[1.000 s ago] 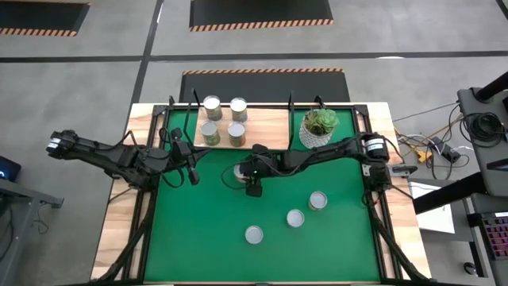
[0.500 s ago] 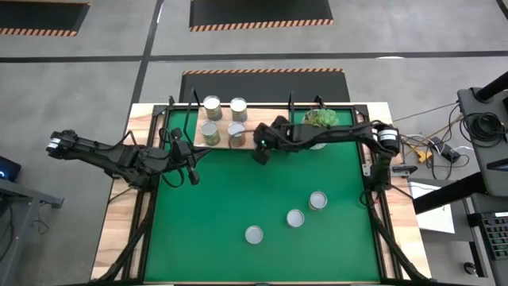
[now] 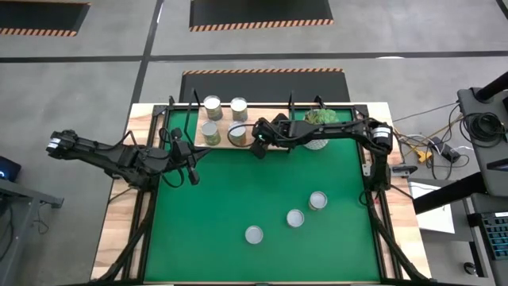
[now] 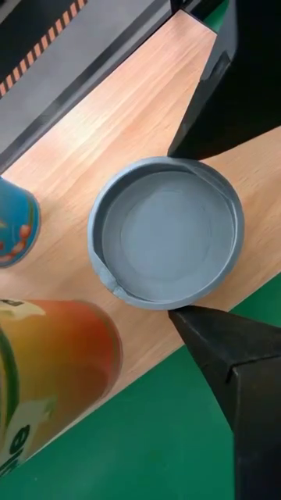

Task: Pick and place cans onto a shelf
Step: Put the canned orange tuna on the shelf, then put the canned peach on the shelf

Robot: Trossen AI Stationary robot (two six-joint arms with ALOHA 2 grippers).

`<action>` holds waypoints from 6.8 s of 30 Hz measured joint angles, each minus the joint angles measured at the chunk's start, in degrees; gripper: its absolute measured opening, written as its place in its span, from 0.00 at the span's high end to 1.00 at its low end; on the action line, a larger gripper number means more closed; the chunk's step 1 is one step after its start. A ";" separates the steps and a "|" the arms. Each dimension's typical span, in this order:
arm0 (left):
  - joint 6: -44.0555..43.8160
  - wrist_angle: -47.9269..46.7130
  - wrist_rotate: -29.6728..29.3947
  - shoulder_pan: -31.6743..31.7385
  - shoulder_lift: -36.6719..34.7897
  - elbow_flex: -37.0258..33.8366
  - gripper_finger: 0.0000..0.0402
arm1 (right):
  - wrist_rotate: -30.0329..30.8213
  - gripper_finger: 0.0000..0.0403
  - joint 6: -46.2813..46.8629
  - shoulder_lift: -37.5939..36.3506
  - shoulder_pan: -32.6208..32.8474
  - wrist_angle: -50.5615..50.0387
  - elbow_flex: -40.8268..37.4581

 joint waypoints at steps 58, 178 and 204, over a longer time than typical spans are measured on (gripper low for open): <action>0.94 -0.10 0.00 0.02 0.00 0.00 1.00 | -8.80 0.98 -33.38 9.54 -8.71 -11.74 16.49; -34.71 24.96 6.38 -30.79 58.38 15.41 1.00 | -10.88 0.11 6.61 -8.87 42.59 -38.99 -7.21; -34.69 25.39 5.84 -30.35 58.29 15.37 1.00 | -10.12 0.11 19.77 -32.56 41.43 -16.84 -39.38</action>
